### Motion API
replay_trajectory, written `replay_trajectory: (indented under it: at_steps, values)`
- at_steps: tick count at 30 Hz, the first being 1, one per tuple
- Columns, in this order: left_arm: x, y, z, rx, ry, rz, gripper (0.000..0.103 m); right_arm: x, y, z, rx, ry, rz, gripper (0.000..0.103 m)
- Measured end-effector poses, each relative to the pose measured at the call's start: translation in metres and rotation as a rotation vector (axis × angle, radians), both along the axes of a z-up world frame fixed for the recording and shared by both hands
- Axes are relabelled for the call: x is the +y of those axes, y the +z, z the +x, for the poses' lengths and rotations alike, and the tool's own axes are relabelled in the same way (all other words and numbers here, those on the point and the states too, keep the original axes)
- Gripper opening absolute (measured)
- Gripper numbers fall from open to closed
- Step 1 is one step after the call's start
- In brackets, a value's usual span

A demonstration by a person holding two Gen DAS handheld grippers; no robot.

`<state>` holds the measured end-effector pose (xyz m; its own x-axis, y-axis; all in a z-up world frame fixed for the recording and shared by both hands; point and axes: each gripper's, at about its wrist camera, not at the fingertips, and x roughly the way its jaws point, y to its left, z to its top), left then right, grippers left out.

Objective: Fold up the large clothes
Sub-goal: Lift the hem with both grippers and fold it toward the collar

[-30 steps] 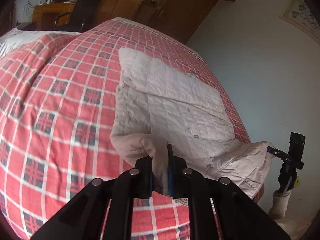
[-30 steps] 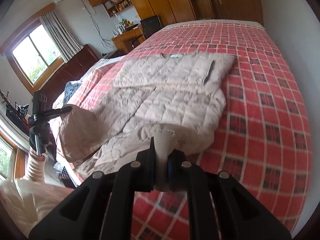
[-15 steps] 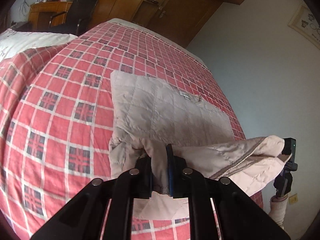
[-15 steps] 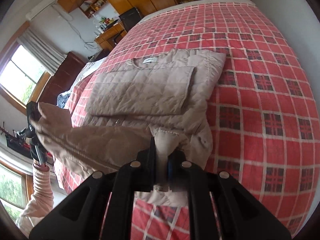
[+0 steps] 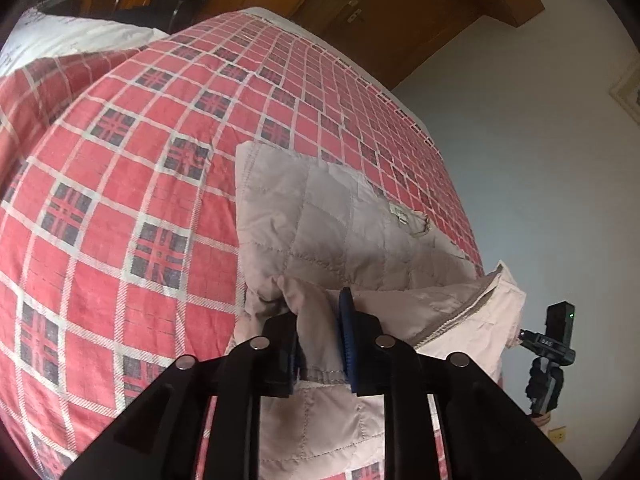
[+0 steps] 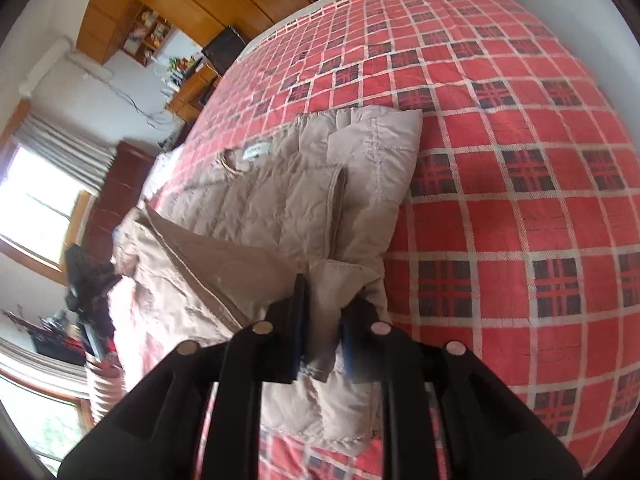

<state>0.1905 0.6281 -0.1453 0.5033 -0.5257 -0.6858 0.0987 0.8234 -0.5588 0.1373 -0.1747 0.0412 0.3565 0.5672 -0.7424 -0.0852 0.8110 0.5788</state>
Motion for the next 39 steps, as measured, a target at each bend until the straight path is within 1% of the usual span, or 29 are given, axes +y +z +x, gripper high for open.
replay_trajectory:
  at_steps: [3, 5, 6, 7, 8, 9, 10, 11, 12, 13, 15, 18, 19, 21, 23, 25, 27, 29, 31, 33, 34, 35, 36, 37, 39]
  values:
    - [0.012, 0.009, -0.003, 0.004, -0.009, -0.111, 0.022, -0.012, 0.004, -0.002, 0.003, -0.01, 0.068, 0.02]
    - [0.02, 0.017, -0.008, -0.006, -0.014, -0.182, 0.025, -0.016, 0.008, -0.004, 0.003, -0.011, 0.1, 0.028]
    - [0.023, 0.023, -0.012, -0.022, -0.012, -0.201, 0.026, -0.017, 0.011, -0.006, -0.002, -0.014, 0.111, 0.029]
    - [0.026, 0.029, -0.016, -0.042, -0.003, -0.189, 0.03, -0.019, 0.013, -0.007, -0.004, -0.014, 0.12, 0.032]
    - [0.028, 0.034, -0.018, -0.06, 0.008, -0.168, 0.035, -0.02, 0.014, -0.009, -0.004, -0.011, 0.132, 0.038]
    - [0.032, 0.04, -0.022, -0.085, 0.022, -0.147, 0.036, -0.021, 0.014, -0.01, -0.003, -0.008, 0.143, 0.044]
    - [0.036, 0.044, -0.025, -0.108, 0.037, -0.131, 0.037, -0.022, 0.016, -0.012, -0.009, -0.013, 0.134, 0.06]
    - [0.04, 0.047, -0.027, -0.116, 0.047, -0.115, 0.037, -0.024, 0.019, -0.013, -0.024, -0.032, 0.11, 0.08]
    - [0.042, 0.048, -0.029, -0.118, 0.058, -0.093, 0.037, -0.027, 0.023, -0.016, -0.048, -0.056, 0.084, 0.082]
    - [0.045, 0.047, -0.029, -0.118, 0.063, -0.079, 0.037, -0.031, 0.026, -0.02, -0.072, -0.069, 0.078, 0.082]
    - [0.047, 0.042, -0.029, -0.11, 0.062, -0.047, 0.038, -0.034, 0.027, -0.023, -0.076, -0.067, 0.099, 0.082]
    - [0.045, 0.028, -0.029, -0.097, 0.066, 0.011, 0.044, -0.029, 0.023, -0.025, -0.08, -0.062, 0.01, 0.082]
    - [0.043, 0.022, -0.029, -0.092, 0.067, 0.036, 0.045, -0.025, 0.017, -0.025, -0.072, -0.052, -0.011, 0.082]
    - [0.038, 0.008, -0.027, -0.074, 0.061, 0.091, 0.046, -0.017, 0.003, -0.024, -0.042, -0.03, -0.016, 0.082]
    - [0.032, -0.005, -0.026, -0.059, 0.045, 0.126, 0.05, -0.01, -0.01, -0.024, -0.019, -0.019, -0.034, 0.082]
    - [0.024, -0.016, -0.026, -0.05, 0.025, 0.152, 0.051, -0.002, -0.021, -0.023, -0.002, -0.005, -0.055, 0.082]
    - [0.014, -0.023, -0.025, -0.051, -0.004, 0.174, 0.052, 0.007, -0.03, -0.022, 0.012, 0.017, -0.059, 0.08]
    - [0.004, -0.026, -0.023, -0.055, -0.028, 0.192, 0.059, 0.015, -0.037, -0.021, 0.022, 0.038, -0.073, 0.073]
    - [-0.007, -0.03, -0.02, -0.05, -0.039, 0.219, 0.059, 0.023, -0.038, -0.023, 0.017, 0.05, -0.095, 0.058]
    - [-0.016, -0.033, -0.018, -0.035, -0.048, 0.234, 0.054, 0.028, -0.033, -0.028, -0.012, 0.047, -0.146, 0.048]
    - [-0.021, -0.034, -0.019, -0.035, -0.052, 0.24, 0.037, 0.03, -0.029, -0.032, -0.031, 0.046, -0.174, 0.036]
    - [-0.024, -0.034, -0.021, -0.031, -0.056, 0.247, 0.027, 0.031, -0.025, -0.036, -0.044, 0.048, -0.18, 0.021]
    - [-0.027, -0.034, -0.024, -0.033, -0.052, 0.26, 0.021, 0.032, -0.02, -0.041, -0.056, 0.053, -0.172, 0.014]
    - [-0.029, -0.033, -0.027, -0.042, -0.057, 0.256, 0.015, 0.031, -0.014, -0.047, -0.072, 0.058, -0.164, 0.011]
    - [-0.03, -0.026, -0.036, -0.076, -0.046, 0.254, 0.013, 0.034, -0.001, -0.058, -0.123, 0.063, -0.183, 0.009]
